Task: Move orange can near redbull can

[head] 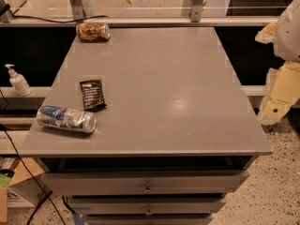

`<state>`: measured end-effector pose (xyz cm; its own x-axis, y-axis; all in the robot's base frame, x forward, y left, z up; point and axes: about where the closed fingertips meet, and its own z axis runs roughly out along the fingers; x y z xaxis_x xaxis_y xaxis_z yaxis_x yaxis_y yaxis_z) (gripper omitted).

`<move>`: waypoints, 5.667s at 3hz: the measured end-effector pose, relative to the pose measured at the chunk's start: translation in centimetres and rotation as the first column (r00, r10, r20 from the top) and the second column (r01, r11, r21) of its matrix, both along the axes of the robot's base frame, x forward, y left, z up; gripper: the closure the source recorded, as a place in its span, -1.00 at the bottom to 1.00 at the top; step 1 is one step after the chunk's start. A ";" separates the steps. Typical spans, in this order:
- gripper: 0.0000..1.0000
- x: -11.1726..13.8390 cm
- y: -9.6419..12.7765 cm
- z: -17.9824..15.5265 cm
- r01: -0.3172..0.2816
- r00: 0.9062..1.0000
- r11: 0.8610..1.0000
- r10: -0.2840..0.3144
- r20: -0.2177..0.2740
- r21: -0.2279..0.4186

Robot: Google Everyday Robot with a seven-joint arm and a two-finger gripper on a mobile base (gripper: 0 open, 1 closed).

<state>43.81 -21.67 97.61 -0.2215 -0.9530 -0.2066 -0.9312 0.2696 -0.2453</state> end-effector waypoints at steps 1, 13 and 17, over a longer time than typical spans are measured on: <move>-1.00 0.0 0.0 0.0 0.000 1.000 1.000 0.000 0.000 0.000; -1.00 30.7 22.4 -0.5 -0.162 0.985 0.729 0.081 0.151 0.665; -1.00 34.4 23.8 -1.0 -0.044 0.980 0.738 -0.097 0.171 0.674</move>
Offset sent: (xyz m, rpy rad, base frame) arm 0.0051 0.0024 0.0015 0.0410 -0.0057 -0.0002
